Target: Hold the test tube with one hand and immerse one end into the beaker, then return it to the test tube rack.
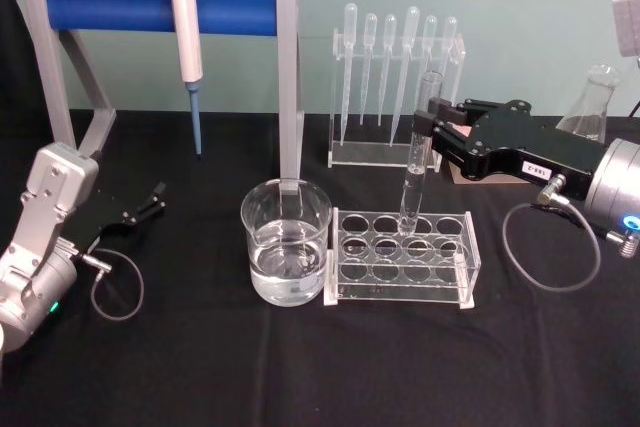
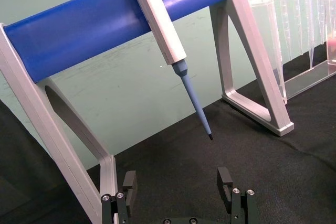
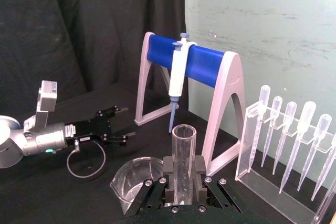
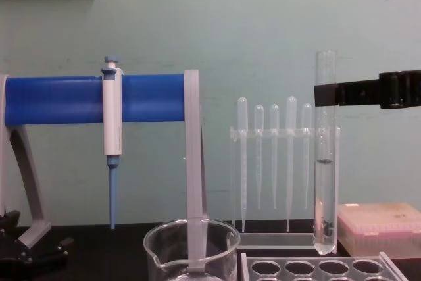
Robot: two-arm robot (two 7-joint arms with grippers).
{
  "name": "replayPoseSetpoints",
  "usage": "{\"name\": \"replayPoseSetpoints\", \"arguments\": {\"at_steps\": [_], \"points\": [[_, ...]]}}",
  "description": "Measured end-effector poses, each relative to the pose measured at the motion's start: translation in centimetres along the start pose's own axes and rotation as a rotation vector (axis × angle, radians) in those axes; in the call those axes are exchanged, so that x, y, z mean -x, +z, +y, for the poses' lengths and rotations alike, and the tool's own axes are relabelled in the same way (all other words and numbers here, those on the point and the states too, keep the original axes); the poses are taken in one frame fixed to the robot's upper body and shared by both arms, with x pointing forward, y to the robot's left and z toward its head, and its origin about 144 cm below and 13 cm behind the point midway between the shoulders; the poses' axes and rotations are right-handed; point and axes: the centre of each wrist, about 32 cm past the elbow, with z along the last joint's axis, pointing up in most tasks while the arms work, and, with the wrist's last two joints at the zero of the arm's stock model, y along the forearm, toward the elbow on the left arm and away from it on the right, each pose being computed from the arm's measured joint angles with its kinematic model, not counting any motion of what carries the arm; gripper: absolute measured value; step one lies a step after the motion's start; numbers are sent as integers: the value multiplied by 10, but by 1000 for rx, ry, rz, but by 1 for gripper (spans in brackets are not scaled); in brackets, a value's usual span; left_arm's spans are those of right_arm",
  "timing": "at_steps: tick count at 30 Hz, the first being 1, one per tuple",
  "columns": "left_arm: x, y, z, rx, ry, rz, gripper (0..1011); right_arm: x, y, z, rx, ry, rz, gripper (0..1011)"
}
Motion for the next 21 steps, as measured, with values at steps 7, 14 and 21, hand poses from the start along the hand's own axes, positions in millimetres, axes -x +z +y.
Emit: {"name": "replayPoseSetpoints", "arguments": {"at_steps": [7, 14, 21], "points": [[0, 0, 0, 0, 0, 0, 1000, 0, 0, 0, 0, 0, 0, 225], [0, 0, 0, 0, 0, 0, 1000, 0, 0, 0, 0, 0, 0, 224], [0, 0, 0, 0, 0, 0, 1000, 0, 0, 0, 0, 0, 0, 224]]}}
